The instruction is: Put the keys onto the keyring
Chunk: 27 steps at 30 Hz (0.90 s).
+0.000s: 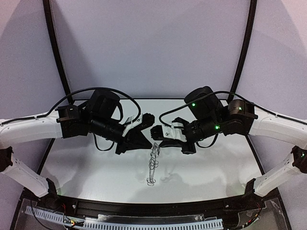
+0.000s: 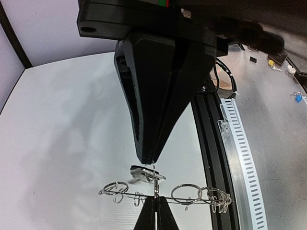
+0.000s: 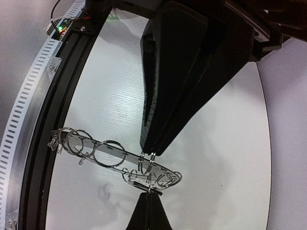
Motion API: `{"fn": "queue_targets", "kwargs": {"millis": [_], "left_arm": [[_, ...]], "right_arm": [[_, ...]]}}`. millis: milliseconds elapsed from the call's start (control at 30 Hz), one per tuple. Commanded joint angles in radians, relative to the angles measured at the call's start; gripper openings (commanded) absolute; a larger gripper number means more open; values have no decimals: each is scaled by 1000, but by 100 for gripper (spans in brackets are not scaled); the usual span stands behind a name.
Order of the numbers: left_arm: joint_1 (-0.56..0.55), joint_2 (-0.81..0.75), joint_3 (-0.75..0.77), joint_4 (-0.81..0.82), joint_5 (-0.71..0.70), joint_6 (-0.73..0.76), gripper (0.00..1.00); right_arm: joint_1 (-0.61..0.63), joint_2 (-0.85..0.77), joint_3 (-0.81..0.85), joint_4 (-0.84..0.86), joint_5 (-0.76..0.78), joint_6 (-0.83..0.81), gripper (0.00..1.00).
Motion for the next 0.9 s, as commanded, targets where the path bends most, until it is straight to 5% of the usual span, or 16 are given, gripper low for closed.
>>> {"fn": "queue_targets", "kwargs": {"millis": [0, 867], "left_arm": [[-3, -12, 16, 32, 1, -13, 1], [-3, 29, 69, -25, -11, -62, 1]], "right_arm": [[23, 8, -3, -8, 14, -22, 0], [104, -30, -36, 49, 119, -58, 0]]}}
